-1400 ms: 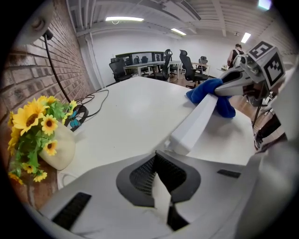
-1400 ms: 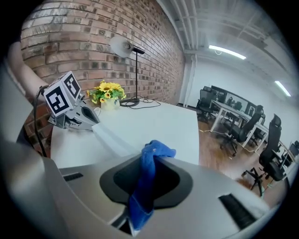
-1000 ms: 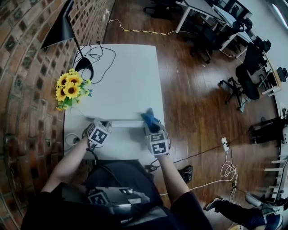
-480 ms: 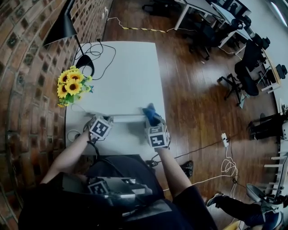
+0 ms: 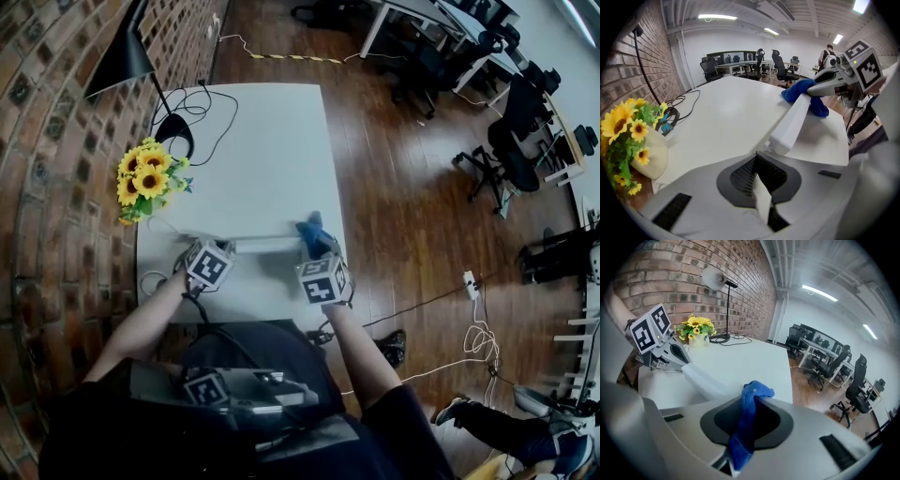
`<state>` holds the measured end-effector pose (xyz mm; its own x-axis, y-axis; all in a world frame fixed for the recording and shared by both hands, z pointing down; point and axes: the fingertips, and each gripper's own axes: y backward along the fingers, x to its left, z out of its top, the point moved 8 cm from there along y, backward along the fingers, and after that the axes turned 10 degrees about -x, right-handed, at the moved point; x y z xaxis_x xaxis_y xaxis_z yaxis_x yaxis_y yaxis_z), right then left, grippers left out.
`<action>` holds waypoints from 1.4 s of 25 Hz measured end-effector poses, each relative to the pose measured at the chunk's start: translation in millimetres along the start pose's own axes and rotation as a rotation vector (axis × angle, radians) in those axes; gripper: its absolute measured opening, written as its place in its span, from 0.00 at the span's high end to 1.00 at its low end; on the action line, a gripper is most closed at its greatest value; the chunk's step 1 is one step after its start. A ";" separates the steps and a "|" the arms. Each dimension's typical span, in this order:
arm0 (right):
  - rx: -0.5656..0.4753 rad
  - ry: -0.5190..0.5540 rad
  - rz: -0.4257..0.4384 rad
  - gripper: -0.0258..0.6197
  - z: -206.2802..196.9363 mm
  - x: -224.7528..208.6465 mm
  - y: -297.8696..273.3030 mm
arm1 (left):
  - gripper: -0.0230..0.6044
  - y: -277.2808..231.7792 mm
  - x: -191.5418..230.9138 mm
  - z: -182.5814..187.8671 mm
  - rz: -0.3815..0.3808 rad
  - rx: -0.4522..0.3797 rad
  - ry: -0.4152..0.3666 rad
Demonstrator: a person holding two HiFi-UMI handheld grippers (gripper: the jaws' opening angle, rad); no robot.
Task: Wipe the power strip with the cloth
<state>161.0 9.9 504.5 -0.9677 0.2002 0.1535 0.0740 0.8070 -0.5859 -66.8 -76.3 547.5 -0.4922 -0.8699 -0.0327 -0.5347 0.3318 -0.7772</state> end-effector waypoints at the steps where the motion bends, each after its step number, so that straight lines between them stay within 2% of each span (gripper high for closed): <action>1: 0.001 0.005 -0.002 0.87 0.2 0.6 -0.3 | 0.95 -0.2 -0.2 -0.4 -0.002 -0.001 0.001; 7: 0.069 0.148 0.024 0.87 5.4 7.5 -6.1 | 0.95 2.6 1.6 0.5 0.008 0.013 -0.005; 9: 0.079 0.181 0.032 0.87 7.0 12.6 -8.1 | 0.95 1.8 -1.0 1.5 -0.012 0.006 -0.002; 11: 0.072 0.212 0.049 0.87 9.1 21.8 -10.6 | 0.95 2.5 0.7 -0.7 0.003 0.002 0.003; 13: 0.058 0.223 0.068 0.87 12.4 31.5 -13.8 | 0.95 2.9 3.1 -2.1 0.021 -0.002 0.004; 18: 0.062 0.256 0.102 0.88 17.2 41.8 -21.2 | 0.95 -3.0 2.0 0.6 -0.010 -0.027 0.022; 22: 0.079 0.280 0.138 0.88 23.9 48.1 -25.6 | 0.95 1.3 6.7 -2.4 -0.004 0.000 0.066; 35: 0.043 0.312 0.184 0.88 35.1 78.0 -35.1 | 0.95 1.2 9.9 -2.2 -0.015 -0.017 0.085</action>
<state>74.5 -22.3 509.1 -0.8186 0.5047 0.2740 0.2232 0.7192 -0.6580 -73.8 -83.8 547.6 -0.5402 -0.8409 0.0333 -0.5542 0.3256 -0.7661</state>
